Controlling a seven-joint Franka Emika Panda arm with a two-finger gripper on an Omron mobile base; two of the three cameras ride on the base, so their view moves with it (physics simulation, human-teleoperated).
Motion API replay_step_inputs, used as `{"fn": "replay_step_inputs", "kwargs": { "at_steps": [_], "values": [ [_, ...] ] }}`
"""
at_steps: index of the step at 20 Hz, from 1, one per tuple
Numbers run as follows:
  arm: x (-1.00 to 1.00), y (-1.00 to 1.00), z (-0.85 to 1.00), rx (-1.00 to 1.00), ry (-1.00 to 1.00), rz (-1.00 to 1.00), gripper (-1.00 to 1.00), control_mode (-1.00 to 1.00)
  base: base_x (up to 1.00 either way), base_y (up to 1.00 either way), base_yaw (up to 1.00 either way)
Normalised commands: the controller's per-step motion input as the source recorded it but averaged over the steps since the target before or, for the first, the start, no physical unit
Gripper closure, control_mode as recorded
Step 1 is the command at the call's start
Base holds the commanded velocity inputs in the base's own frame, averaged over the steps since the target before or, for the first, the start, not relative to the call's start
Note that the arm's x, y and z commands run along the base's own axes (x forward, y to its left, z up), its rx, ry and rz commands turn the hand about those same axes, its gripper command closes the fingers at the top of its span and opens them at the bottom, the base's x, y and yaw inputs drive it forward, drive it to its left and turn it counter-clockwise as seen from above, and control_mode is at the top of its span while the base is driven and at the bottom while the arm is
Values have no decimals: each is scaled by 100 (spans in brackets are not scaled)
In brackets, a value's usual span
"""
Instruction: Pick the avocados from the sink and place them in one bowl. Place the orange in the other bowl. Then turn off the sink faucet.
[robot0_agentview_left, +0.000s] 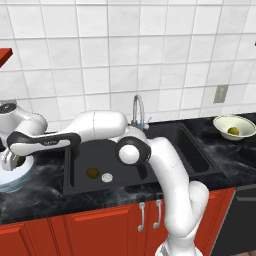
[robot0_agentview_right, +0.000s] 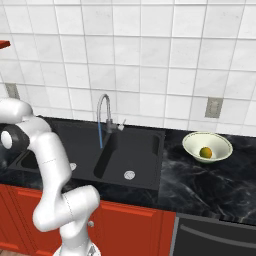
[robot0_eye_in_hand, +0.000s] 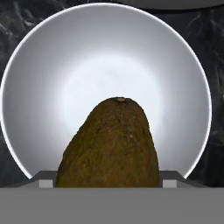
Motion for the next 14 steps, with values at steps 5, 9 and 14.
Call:
{"fn": "replay_step_inputs", "kwargs": {
  "at_steps": [5, 9, 14],
  "values": [
    [4, 0, -32, -3, 0, 14, 100, -100, 0, 0, 0],
    [1, 0, -10, 0, 0, 12, 100, -100, 0, 0, 0],
    [0, 3, -7, 0, 0, 12, 100, -100, 0, 0, 0]
  ]
}}
